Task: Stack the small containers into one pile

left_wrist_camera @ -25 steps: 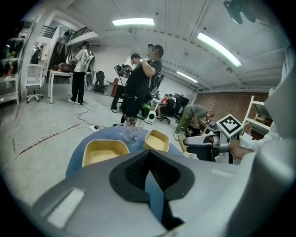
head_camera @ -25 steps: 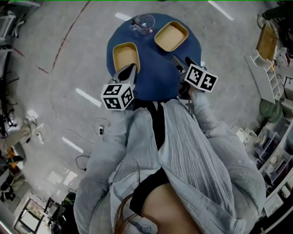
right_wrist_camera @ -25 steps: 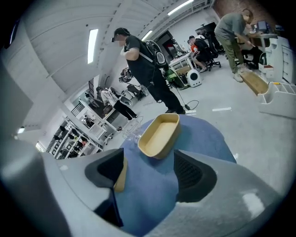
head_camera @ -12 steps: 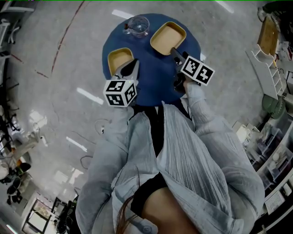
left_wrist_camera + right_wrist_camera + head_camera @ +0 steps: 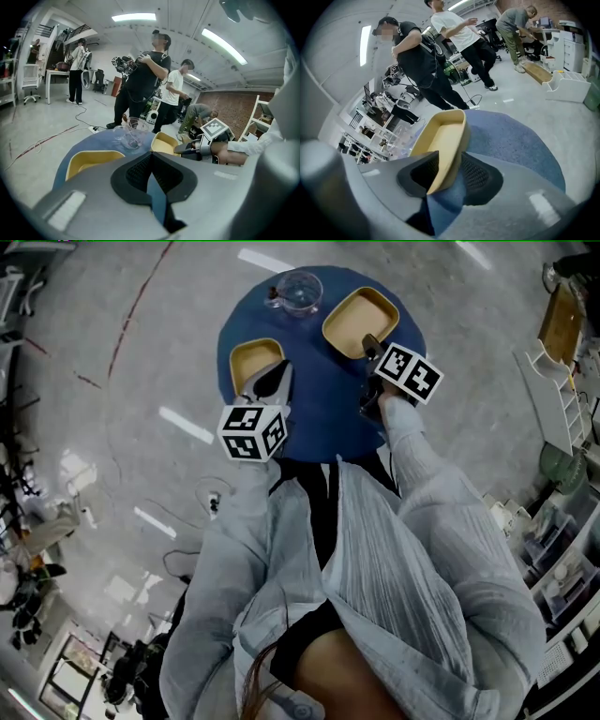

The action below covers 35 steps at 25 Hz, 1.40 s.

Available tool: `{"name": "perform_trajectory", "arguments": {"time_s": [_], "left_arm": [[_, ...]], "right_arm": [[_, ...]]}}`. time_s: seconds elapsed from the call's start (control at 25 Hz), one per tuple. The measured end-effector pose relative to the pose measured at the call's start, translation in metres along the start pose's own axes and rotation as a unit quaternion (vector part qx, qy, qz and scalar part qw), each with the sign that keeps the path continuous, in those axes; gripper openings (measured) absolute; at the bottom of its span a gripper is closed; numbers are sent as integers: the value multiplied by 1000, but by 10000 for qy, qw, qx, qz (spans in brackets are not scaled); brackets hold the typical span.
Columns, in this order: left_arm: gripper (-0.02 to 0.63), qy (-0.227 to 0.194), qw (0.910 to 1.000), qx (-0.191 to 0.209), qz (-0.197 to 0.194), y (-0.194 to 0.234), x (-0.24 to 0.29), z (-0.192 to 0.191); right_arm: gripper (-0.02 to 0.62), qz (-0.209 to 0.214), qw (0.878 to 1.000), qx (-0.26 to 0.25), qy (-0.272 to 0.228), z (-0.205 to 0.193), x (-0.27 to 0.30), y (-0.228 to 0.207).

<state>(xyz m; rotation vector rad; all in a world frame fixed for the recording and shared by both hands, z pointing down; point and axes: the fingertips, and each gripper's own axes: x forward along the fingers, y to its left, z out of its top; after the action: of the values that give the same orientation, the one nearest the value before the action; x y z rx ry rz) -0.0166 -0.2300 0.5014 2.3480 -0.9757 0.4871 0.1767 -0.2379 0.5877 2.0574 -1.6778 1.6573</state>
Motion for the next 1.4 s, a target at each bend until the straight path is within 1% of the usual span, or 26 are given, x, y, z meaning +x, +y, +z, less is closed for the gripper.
{"name": "perform_trajectory", "arguments": {"time_s": [0.04,0.08,0.24,0.36,0.52,0.96,1.24,1.4], "left_arm": [[14,3,10000,-19,8,1,-1,-1],[14,4,10000,-36,16,2,-2,-2],[14,-25,10000,-54,30,3,-6,-2],[14,-50,10000,-51,23,3,-9,-2],[14,-67,10000,-61,29,3,-12,-3],[14,-139,9999,-55,60,-6,-30,-12],[14,-290,9996,-2,69,-13,-45,-13],[14,-362,9992,-41,148,-14,-57,-16]], "right_arm": [[121,-77,10000,-8,-23,1,1,-2],[95,-126,9999,-10,-42,1,2,-3],[68,-161,9997,131,-85,2,2,-3],[25,-230,9995,165,-137,1,-1,-5],[25,-284,9994,89,-153,2,-4,-8],[25,-157,9992,40,-359,5,-37,-15],[25,-45,9984,-87,-555,5,-69,-16],[25,33,9982,-200,-556,2,-88,-17]]}}
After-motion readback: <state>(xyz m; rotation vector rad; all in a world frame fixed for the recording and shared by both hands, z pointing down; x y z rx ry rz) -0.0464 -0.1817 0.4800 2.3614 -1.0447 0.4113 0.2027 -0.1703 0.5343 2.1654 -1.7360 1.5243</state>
